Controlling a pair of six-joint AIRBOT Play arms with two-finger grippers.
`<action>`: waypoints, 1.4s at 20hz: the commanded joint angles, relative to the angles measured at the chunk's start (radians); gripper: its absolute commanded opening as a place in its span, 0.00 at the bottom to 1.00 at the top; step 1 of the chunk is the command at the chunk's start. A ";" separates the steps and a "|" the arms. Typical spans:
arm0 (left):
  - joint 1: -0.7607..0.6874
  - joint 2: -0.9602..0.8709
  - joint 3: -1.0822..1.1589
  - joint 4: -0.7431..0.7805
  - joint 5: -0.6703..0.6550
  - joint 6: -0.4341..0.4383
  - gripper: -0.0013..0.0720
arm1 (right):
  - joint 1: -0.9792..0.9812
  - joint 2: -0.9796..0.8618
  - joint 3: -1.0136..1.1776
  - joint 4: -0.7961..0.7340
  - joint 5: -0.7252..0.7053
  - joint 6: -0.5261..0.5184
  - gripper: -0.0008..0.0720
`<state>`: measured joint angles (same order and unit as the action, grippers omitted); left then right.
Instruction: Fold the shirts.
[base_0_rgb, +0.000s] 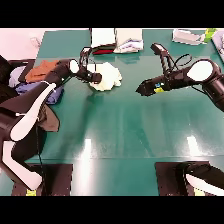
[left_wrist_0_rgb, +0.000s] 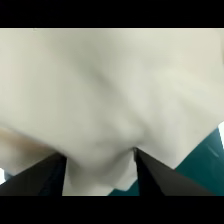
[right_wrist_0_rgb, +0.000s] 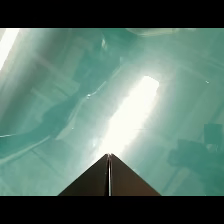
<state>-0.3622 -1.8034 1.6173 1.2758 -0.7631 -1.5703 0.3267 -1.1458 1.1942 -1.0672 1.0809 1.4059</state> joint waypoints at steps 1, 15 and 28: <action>0.001 -0.040 0.029 -0.031 0.072 -0.001 0.57 | 0.001 0.001 0.001 0.002 0.001 0.000 0.03; -0.082 0.532 0.364 0.267 -0.330 0.116 0.05 | 0.000 0.131 0.353 -0.206 -0.008 0.011 0.03; -0.378 0.453 0.034 0.212 -0.353 0.166 0.90 | -0.114 0.132 0.426 -0.268 0.032 0.121 0.03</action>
<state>-0.7288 -1.3273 1.6905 1.4620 -1.1435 -1.3968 0.2462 -1.0145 1.6173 -1.3308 1.0920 1.5032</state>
